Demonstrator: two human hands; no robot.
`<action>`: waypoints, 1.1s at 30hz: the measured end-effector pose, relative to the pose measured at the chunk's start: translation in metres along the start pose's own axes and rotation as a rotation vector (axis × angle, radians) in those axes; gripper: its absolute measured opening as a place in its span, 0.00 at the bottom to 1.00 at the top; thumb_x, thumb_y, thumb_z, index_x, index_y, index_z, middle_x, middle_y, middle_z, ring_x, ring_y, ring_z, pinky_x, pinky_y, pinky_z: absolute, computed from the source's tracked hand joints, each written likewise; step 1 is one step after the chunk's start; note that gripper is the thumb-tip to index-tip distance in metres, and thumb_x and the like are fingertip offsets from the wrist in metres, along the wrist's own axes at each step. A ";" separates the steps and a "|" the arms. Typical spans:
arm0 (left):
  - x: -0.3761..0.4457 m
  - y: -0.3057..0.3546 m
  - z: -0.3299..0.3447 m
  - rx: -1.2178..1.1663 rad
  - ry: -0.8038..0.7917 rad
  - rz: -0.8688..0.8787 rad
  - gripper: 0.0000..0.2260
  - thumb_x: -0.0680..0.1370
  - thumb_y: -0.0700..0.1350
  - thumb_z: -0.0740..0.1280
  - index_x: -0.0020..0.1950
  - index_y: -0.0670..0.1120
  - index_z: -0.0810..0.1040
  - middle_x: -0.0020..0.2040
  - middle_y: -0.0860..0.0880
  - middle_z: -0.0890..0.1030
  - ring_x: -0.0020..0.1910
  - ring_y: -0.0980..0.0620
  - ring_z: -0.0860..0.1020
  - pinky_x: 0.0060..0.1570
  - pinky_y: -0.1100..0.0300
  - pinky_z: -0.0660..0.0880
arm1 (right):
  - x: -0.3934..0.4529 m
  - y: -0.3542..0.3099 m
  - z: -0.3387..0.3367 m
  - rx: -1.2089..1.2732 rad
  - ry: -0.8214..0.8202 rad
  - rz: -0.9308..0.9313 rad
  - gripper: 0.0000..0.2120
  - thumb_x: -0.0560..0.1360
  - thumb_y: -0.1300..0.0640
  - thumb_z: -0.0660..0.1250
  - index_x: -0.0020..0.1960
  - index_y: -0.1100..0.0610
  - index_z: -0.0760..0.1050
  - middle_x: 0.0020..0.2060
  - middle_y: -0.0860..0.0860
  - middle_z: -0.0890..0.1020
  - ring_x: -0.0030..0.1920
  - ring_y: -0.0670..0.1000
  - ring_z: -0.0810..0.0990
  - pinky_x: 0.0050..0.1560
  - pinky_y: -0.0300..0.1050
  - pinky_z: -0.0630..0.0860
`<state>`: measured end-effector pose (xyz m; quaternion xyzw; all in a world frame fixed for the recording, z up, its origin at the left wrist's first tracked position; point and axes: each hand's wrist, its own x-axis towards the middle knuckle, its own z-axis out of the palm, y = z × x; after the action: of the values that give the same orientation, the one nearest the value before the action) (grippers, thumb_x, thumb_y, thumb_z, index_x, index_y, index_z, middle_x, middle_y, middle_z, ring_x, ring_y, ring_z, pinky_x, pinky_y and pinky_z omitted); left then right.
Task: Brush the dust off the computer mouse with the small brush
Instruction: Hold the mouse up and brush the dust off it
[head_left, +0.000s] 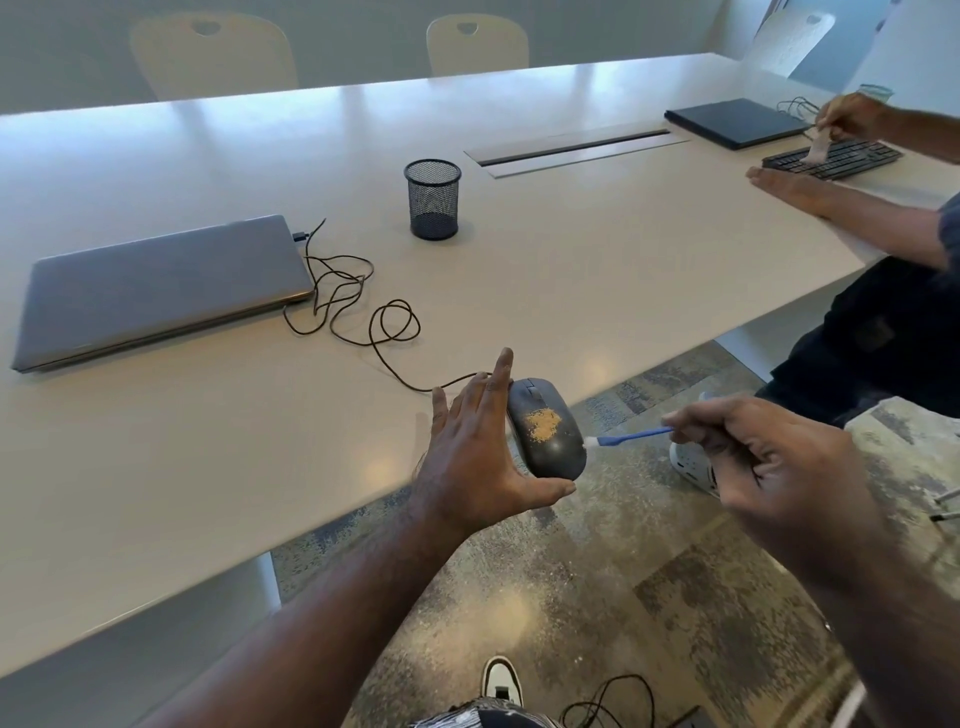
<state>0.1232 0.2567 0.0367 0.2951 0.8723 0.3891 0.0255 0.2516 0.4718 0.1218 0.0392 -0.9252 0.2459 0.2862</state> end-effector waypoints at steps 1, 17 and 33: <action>0.000 0.000 0.000 -0.002 0.001 0.001 0.62 0.59 0.72 0.72 0.80 0.57 0.36 0.77 0.50 0.63 0.78 0.52 0.56 0.77 0.43 0.36 | -0.001 -0.002 0.001 0.063 0.028 0.045 0.08 0.74 0.63 0.70 0.51 0.57 0.83 0.42 0.44 0.85 0.44 0.40 0.84 0.44 0.36 0.80; 0.000 0.003 0.000 0.014 -0.010 0.016 0.61 0.59 0.73 0.71 0.79 0.58 0.35 0.78 0.50 0.62 0.79 0.51 0.54 0.77 0.44 0.35 | -0.010 0.002 0.015 0.661 0.081 0.532 0.07 0.75 0.55 0.68 0.52 0.53 0.82 0.42 0.54 0.86 0.41 0.55 0.87 0.43 0.43 0.83; -0.001 0.005 0.001 0.012 -0.005 0.030 0.61 0.60 0.73 0.70 0.79 0.59 0.33 0.78 0.48 0.62 0.79 0.50 0.55 0.76 0.44 0.35 | -0.015 -0.018 0.027 0.361 0.086 0.420 0.07 0.75 0.56 0.70 0.51 0.46 0.82 0.38 0.43 0.85 0.39 0.47 0.85 0.38 0.38 0.82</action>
<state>0.1271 0.2594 0.0396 0.3094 0.8700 0.3832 0.0202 0.2538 0.4420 0.1022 -0.1136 -0.8414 0.4620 0.2562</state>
